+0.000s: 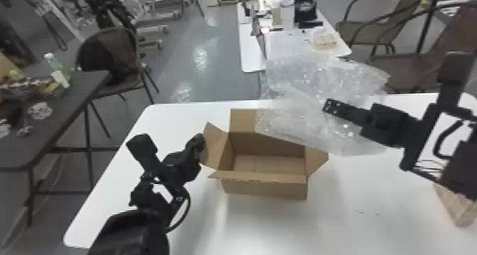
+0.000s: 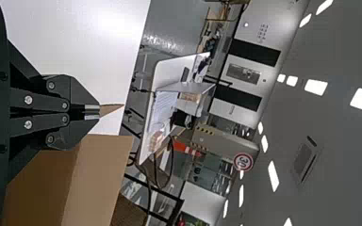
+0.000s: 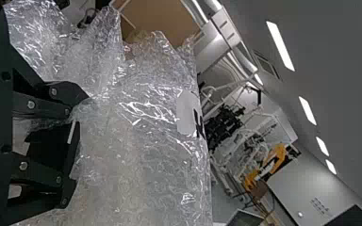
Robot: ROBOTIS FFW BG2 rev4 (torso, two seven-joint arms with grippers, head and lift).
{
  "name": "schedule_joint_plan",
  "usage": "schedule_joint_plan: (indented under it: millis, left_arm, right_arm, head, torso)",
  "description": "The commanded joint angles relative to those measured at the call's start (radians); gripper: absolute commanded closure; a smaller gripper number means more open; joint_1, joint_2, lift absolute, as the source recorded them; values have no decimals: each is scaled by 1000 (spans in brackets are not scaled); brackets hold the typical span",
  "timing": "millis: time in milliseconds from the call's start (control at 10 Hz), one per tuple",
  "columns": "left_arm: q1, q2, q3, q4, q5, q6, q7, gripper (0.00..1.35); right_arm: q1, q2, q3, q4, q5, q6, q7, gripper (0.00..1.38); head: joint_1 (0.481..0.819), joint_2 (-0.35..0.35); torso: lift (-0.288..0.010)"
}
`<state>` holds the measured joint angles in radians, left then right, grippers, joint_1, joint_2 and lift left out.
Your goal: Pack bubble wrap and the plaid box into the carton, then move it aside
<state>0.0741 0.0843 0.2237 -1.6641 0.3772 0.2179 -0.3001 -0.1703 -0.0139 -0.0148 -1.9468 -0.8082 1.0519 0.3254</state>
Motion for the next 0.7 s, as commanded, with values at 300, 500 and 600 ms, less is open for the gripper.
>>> schedule_joint_plan:
  millis: [300,500,600]
  left_arm:
    - [52,6,-115,-23,65,-81,101,1213]
    - [61,19,-152,-34,86,-104,130,1213]
    - [62,23,-161,-34,95,-112,139,1213]
  right_arm:
    - [-117,15,145,348,11,-147,142,1276]
    - [-133,15,147,396,46,-147,144,1276]
    - [-136,15,148,421,55,-138,142,1276]
  head:
    - [677,321]
    - [680,313]
    - [684,304]
  torso:
    - [-102]
    - [-102]
    - [-102]
